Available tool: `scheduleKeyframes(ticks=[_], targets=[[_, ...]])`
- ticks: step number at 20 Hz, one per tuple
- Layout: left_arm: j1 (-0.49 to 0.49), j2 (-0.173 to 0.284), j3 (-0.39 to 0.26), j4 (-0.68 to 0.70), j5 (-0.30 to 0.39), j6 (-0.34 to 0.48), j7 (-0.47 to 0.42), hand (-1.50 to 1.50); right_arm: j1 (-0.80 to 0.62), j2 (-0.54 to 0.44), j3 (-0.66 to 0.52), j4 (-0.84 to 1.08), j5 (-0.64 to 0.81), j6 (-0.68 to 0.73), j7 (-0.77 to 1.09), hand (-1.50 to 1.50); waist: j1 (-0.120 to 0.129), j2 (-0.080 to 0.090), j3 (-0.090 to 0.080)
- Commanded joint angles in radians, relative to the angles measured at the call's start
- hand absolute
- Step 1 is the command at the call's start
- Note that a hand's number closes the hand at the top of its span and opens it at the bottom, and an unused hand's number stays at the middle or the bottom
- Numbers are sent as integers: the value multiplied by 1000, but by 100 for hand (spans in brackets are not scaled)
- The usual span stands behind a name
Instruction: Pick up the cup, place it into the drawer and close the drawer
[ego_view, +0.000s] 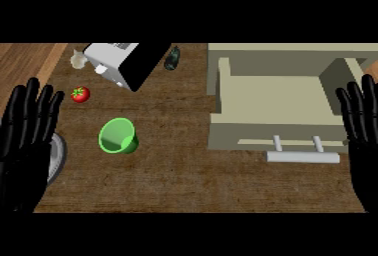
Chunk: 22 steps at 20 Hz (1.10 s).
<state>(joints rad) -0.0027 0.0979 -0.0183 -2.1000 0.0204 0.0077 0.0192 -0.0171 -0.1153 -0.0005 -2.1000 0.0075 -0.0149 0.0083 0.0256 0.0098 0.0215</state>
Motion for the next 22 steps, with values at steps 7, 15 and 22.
scheduleKeyframes(ticks=[7,15,22], targets=[[39,-21,-77,63,280,-183,49,-150,-19,-28,21,25,42,22,42,-150,-23,-7,-24],[45,46,42,226,392,-312,13,-150,4,-69,-56,57,-19,99,8,-150,-27,-10,-22],[-9,54,120,457,302,-335,-118,-150,-59,-38,-54,143,-8,95,-14,-150,-26,-8,-22]])
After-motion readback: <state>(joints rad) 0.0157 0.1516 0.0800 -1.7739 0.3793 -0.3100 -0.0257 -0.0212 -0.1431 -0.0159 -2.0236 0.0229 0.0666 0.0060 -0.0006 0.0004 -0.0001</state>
